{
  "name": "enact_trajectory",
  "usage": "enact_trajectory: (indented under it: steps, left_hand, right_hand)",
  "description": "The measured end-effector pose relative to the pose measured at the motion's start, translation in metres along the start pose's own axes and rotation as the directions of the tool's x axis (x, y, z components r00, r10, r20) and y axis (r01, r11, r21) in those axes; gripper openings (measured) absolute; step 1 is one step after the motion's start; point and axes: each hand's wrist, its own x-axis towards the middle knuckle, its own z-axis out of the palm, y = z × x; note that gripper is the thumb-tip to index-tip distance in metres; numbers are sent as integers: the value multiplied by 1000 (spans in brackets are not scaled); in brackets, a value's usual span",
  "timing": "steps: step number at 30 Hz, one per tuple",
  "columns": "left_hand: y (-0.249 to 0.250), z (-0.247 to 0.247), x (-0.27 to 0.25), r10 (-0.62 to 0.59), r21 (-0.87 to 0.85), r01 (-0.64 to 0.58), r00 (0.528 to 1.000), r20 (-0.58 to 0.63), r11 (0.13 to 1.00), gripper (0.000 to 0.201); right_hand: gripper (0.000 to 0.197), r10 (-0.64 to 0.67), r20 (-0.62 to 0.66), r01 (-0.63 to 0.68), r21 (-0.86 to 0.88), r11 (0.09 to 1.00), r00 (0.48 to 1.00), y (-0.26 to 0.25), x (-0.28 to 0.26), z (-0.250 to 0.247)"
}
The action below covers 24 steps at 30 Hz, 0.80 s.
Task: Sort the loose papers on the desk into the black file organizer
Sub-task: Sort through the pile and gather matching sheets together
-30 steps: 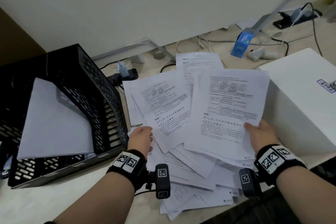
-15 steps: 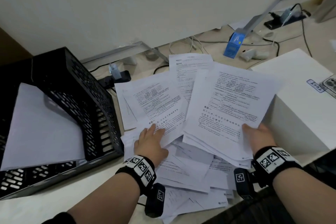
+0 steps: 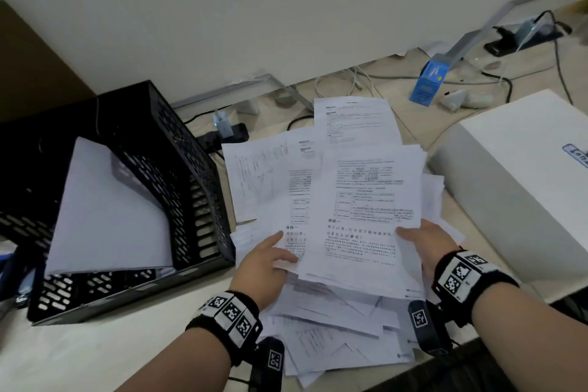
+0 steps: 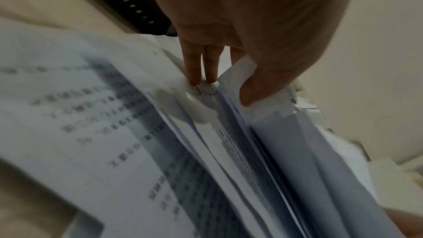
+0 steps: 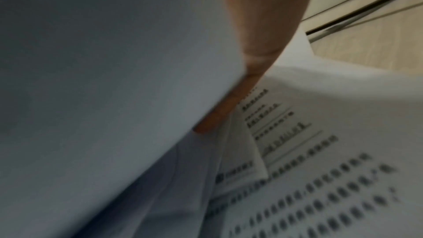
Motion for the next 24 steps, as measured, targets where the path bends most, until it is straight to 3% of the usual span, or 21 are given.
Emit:
enact_trajectory:
  steps: [4,7,9,12,14,18,24]
  left_hand:
    - [6,-2,-12,-133,-440,72,985,-109,895,47]
    - [14,-9,-7,-300,-634,126,938,-174,763,25]
    - [19,-13,-2,-367,-654,169,913,-177,737,36]
    - [26,-15,7,-460,-716,297,887,-39,632,52]
    - [26,-14,9,-512,-718,403,856,74,568,49]
    - [12,-14,7,-472,-516,413,882,19,750,20]
    - [4,-6,2,-369,-598,422,904,217,682,20]
  right_hand:
    - [26,-23,70,31,-123,992,997,11,-5,17]
    - [30,-35,78,48,-165,985,996,13,-12,25]
    - [31,-45,109,67,-213,975,993,13,-16,29]
    - [34,-47,144,85,-270,959,988,14,-21,33]
    - [34,-63,167,112,-306,945,984,13,-26,33]
    - [34,-78,231,156,-339,928,970,14,-31,29]
    - [36,-41,277,81,-135,988,960,20,-40,38]
